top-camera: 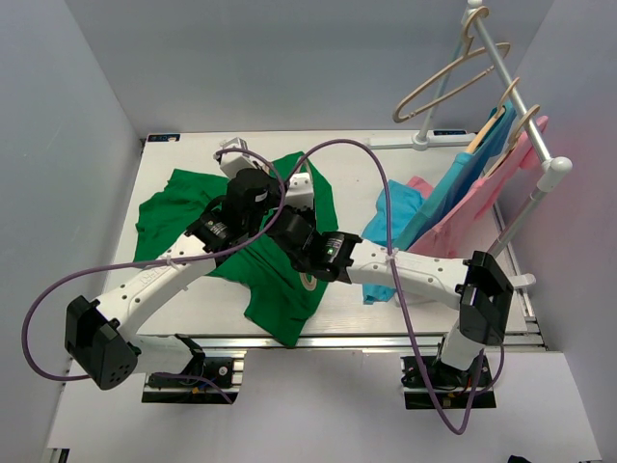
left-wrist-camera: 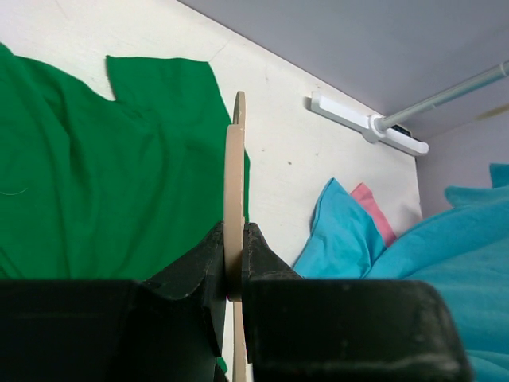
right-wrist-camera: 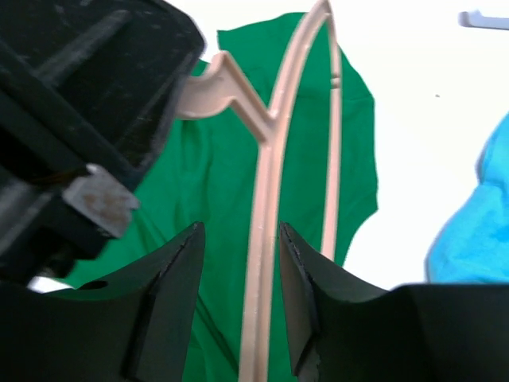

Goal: Place the t-shirt on the hanger
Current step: Pick up the hanger from the clothesline.

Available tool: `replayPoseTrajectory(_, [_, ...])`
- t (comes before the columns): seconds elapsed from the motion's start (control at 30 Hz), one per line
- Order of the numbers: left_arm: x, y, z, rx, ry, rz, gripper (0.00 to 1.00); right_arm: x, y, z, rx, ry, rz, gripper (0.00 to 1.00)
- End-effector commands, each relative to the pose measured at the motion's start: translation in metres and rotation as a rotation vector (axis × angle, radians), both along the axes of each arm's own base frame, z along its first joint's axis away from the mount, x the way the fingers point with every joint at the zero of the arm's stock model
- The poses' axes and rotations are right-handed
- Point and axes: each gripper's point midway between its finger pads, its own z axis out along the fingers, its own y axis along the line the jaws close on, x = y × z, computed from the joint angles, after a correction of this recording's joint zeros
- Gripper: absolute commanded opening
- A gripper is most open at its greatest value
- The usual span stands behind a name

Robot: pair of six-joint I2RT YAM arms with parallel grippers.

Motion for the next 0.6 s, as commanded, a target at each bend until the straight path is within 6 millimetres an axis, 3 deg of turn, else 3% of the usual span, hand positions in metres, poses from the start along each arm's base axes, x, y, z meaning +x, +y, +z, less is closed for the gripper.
replayPoseTrajectory(0.0, [-0.014,-0.005,0.036,-0.067,-0.051,-0.026,0.0,0.016,-0.025,0.002,-0.028,-0.031,-0.131,0.47])
replayPoseTrajectory(0.17, [-0.017,0.002,0.039,-0.051,-0.05,-0.009,0.0,0.01,-0.04,-0.019,-0.109,-0.022,-0.111,0.51])
replayPoseTrajectory(0.53, [-0.019,-0.003,0.042,-0.072,-0.052,-0.039,0.0,0.001,-0.031,-0.016,-0.047,-0.049,0.021,0.45])
replayPoseTrajectory(0.57, [-0.02,-0.006,0.043,-0.078,-0.051,-0.054,0.0,0.004,-0.026,-0.007,-0.012,-0.073,0.021,0.44])
